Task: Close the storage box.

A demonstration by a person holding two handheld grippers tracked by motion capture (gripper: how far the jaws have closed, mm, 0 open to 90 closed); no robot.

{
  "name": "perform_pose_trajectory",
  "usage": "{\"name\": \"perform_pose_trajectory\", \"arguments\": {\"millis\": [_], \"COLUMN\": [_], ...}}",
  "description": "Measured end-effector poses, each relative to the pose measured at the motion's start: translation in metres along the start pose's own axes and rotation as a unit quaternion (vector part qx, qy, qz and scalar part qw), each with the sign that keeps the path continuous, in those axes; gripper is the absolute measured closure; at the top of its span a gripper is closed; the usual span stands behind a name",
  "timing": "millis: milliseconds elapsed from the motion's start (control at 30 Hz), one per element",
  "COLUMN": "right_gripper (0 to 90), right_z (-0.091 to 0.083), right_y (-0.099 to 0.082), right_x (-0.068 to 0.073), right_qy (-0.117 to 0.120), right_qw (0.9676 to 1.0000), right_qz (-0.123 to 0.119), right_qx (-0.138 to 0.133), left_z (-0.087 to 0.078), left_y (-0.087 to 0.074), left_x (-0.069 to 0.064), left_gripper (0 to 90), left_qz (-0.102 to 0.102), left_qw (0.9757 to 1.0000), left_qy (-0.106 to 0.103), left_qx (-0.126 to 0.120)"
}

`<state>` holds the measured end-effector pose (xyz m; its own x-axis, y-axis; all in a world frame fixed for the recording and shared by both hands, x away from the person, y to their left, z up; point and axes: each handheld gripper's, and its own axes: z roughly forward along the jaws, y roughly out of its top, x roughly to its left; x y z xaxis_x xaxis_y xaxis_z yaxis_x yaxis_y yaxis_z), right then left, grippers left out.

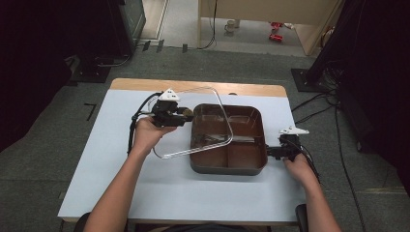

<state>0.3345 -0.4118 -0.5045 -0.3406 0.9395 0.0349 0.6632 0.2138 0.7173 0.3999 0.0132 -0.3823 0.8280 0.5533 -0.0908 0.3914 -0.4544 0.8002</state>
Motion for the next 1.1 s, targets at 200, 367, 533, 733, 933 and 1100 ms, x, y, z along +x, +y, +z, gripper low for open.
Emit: {"name": "perform_pose_trajectory", "arguments": {"millis": [200,367,533,733,933,1100], "right_gripper": [7.8,7.8,7.8,7.8,7.8,7.8], "right_z": [0.000,0.000,0.000,0.000,0.000,0.000], "right_y": [0.000,0.000,0.000,0.000,0.000,0.000], "right_x": [0.000,0.000,0.000,0.000,0.000,0.000], "right_qy": [0.000,0.000,0.000,0.000,0.000,0.000], "right_qw": [1.0000,1.0000,1.0000,1.0000,1.0000,1.0000], "right_qz": [0.000,0.001,0.001,0.001,0.001,0.001], "right_qx": [0.000,0.001,0.001,0.001,0.000,0.000], "left_z": [0.016,0.025,0.046,0.068,0.085,0.099], "left_y": [0.003,0.005,0.009,0.015,0.022,0.024], "left_x": [-0.011,-0.019,-0.030,-0.039,-0.044,-0.055], "left_gripper": [59.8,59.7,59.8,59.8,59.8,59.8], "left_qz": [0.022,0.034,0.059,0.072,0.079,0.097], "left_qw": [0.9996,0.9989,0.9962,0.9925,0.9907,0.9890], "left_qy": [-0.013,-0.031,-0.060,-0.093,-0.098,-0.089], "left_qx": [0.009,0.013,0.020,0.034,0.050,0.067]}}
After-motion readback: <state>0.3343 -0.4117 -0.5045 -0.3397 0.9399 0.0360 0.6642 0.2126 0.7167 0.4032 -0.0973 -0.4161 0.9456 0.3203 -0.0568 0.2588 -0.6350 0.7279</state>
